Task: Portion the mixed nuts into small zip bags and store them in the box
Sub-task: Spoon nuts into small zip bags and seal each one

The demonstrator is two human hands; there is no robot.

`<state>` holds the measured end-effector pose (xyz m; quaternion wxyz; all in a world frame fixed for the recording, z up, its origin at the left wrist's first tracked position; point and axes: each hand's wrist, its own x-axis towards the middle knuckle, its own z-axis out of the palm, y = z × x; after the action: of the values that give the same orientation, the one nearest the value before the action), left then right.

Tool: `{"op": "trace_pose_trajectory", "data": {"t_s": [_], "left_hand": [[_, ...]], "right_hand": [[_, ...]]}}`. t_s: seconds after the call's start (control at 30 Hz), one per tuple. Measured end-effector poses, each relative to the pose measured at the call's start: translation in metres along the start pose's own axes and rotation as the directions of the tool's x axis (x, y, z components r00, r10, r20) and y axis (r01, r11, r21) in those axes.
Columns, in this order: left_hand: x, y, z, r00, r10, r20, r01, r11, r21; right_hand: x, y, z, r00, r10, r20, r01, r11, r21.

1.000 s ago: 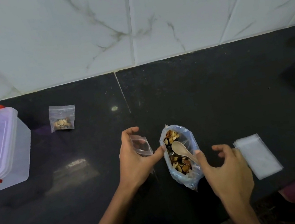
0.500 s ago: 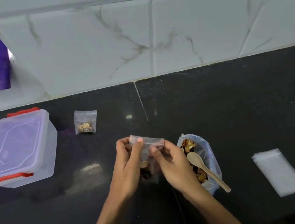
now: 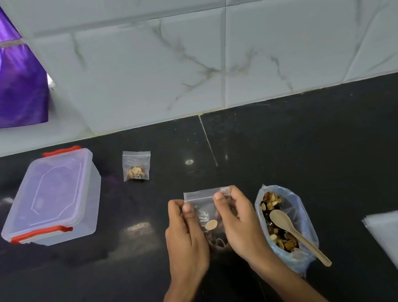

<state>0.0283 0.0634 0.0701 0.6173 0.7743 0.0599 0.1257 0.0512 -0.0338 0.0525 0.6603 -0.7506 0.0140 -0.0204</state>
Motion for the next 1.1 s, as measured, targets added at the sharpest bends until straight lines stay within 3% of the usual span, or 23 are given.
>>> {"op": "trace_pose_trajectory", "data": {"t_s": [0.23, 0.37, 0.6, 0.8, 1.1], "left_hand": [[0.003, -0.006, -0.007, 0.998, -0.033, -0.054, 0.034, 0.999, 0.004], [0.004, -0.009, -0.009, 0.989, -0.123, 0.080, 0.135, 0.975, -0.175], [0.011, -0.008, -0.011, 0.984, -0.161, 0.082, 0.180, 0.925, -0.334], [0.011, -0.005, -0.011, 0.990, -0.113, 0.084, 0.132, 0.949, -0.286], [0.009, -0.009, -0.022, 0.975, -0.152, 0.160, 0.192, 0.940, -0.283]], "right_hand": [[0.001, -0.003, -0.002, 0.996, -0.049, 0.077, 0.049, 0.999, 0.003], [0.002, -0.005, -0.005, 0.991, -0.033, 0.129, 0.024, 0.997, 0.070], [-0.001, -0.007, -0.004, 0.985, 0.060, 0.163, -0.092, 0.976, 0.197], [-0.001, -0.002, 0.000, 0.981, 0.033, 0.189, -0.065, 0.985, 0.162], [-0.001, 0.001, 0.001, 0.968, -0.010, 0.251, -0.030, 0.988, 0.154]]}}
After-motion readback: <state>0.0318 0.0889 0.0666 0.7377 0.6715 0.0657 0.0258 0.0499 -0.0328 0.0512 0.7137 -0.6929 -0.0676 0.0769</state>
